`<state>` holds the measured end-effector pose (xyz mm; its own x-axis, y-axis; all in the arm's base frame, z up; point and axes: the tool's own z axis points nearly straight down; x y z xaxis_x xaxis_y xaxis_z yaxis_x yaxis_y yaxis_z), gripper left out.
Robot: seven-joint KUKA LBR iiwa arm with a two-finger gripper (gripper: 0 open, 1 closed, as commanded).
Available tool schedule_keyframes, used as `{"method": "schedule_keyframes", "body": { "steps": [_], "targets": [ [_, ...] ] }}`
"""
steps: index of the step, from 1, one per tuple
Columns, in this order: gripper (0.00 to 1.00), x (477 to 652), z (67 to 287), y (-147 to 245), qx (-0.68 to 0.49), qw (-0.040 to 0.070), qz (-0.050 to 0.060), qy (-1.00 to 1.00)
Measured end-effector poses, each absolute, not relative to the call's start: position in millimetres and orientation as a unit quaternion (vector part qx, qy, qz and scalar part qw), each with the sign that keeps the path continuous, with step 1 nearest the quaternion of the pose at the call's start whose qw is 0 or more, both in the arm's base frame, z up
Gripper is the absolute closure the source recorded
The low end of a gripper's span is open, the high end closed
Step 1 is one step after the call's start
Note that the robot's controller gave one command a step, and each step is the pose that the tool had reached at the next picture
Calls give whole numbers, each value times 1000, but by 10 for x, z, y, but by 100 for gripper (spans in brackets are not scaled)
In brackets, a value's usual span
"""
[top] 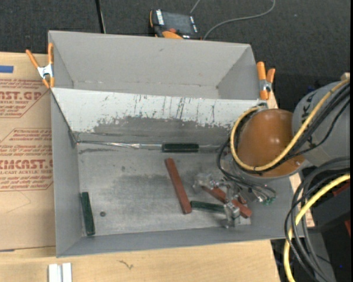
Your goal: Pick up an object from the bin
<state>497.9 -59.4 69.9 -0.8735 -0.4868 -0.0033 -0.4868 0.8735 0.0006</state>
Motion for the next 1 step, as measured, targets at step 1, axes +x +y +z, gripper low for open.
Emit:
{"method": "schedule_keyframes", "body": {
  "steps": [1],
  "targets": [
    [100, 4974, 699, -596, -251, 0, 1, 968]
  ]
}}
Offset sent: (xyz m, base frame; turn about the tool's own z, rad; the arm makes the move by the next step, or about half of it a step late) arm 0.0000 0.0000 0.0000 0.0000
